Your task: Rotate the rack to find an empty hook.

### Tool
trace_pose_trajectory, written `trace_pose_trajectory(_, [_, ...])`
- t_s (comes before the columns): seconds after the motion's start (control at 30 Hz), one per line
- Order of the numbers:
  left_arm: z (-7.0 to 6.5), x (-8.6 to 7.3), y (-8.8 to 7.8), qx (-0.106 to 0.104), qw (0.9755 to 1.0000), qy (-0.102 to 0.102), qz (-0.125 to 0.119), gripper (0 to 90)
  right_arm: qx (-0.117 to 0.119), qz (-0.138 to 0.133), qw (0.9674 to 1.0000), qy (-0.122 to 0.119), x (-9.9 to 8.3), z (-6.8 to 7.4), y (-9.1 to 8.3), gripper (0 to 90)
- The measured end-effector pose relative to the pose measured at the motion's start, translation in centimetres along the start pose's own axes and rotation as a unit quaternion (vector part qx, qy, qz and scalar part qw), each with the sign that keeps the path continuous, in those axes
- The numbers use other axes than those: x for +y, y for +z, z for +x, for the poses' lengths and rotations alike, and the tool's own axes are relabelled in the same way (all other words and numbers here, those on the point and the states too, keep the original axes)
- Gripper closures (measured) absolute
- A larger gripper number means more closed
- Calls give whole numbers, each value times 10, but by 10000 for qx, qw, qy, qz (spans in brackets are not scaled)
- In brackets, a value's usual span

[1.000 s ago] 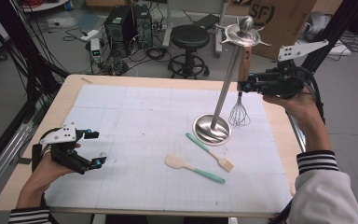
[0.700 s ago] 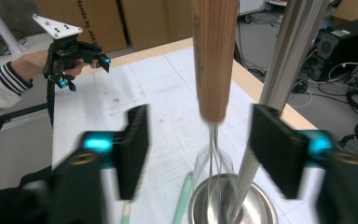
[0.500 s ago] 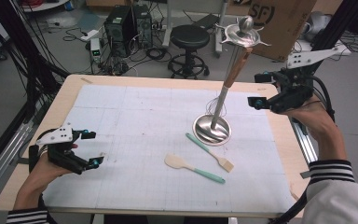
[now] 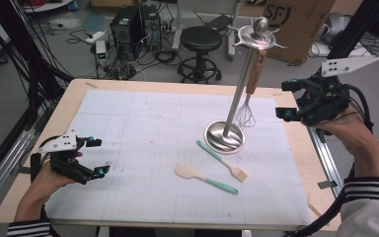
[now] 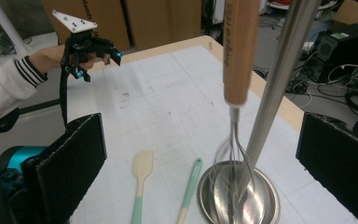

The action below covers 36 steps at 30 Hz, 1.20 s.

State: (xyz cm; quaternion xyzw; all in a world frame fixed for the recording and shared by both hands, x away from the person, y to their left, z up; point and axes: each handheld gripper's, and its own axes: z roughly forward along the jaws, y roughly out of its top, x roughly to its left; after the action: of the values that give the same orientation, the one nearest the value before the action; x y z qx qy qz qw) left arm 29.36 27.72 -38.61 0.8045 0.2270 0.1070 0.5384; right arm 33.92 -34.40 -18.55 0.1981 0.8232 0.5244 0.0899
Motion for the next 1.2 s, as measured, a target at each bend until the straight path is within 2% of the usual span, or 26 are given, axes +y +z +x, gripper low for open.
trace_pose_trajectory(0.1, [-1, 0, 0, -6, 10000, 13, 7, 17, -18, 110, 9999, -5, 3, -1, -5, 14])
trace_pose_trajectory(0.17, [-1, 0, 0, -14, 10000, 16, -15, 17, 86, 165, 9998, 31, 5, -3, -9, 123])
trace_pose_trajectory(0.23, [-1, 1, 0, -14, 10000, -1, -24, 17, 32, 144, 9999, 15, 7, -4, -12, 182])
trace_pose_trajectory(0.33, [-1, 1, 1, -25, 10000, 30, 15, 17, 114, 181, 9997, 73, 10, -7, -18, 409])
trace_pose_trajectory(0.47, [-1, 1, 2, -39, 10000, -4, -9, 17, 226, 270, 9994, 52, 13, -6, -21, 614])
trace_pose_trajectory(0.6, [-1, 2, 2, -47, 10000, 33, 9, 17, 58, 314, 9994, 99, 16, -8, -23, 761])
trace_pose_trajectory(0.67, [-2, 2, 2, -57, 10000, 39, 5, 16, -27, 328, 9994, 112, 19, -10, -25, 889])
trace_pose_trajectory(0.7, [-2, 2, 2, -53, 10000, 42, 12, 16, -121, 301, 9995, 55, 20, -11, -26, 889])
trace_pose_trajectory(0.83, [-2, 2, 2, -43, 10000, 42, 39, 17, -160, 303, 9994, 92, 26, -16, -29, 890])
trace_pose_trajectory(1.2, [0, 2, 1, -52, 10000, -8, 10, 16, -135, 297, 9995, 55, 52, -28, -35, 891])
